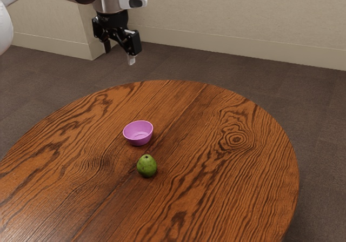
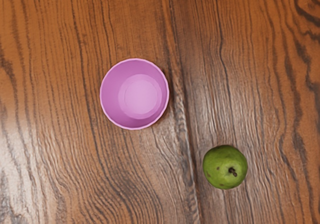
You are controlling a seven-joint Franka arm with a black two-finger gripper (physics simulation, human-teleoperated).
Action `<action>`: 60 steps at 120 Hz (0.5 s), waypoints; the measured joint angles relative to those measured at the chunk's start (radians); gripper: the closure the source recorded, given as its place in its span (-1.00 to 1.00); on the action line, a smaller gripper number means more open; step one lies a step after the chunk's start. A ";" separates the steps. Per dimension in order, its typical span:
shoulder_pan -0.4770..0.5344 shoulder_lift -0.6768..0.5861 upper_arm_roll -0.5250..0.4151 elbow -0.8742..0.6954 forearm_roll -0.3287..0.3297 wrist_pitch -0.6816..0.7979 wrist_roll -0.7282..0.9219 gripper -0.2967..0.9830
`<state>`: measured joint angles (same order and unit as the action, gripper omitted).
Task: Place the pear in the bowl.
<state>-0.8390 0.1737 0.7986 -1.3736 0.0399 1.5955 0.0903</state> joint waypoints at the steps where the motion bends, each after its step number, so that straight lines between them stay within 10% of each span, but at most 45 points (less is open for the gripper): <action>1: 0.000 0.000 0.000 0.000 0.000 0.000 0.000 -0.54; 29: 0.005 0.014 -0.027 -0.016 -0.006 -0.037 0.011 -0.54; 60: 0.202 -0.052 -0.292 -0.233 -0.052 -0.004 0.018 -0.53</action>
<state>-0.6365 0.1215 0.5066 -1.6066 -0.0124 1.5910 0.1083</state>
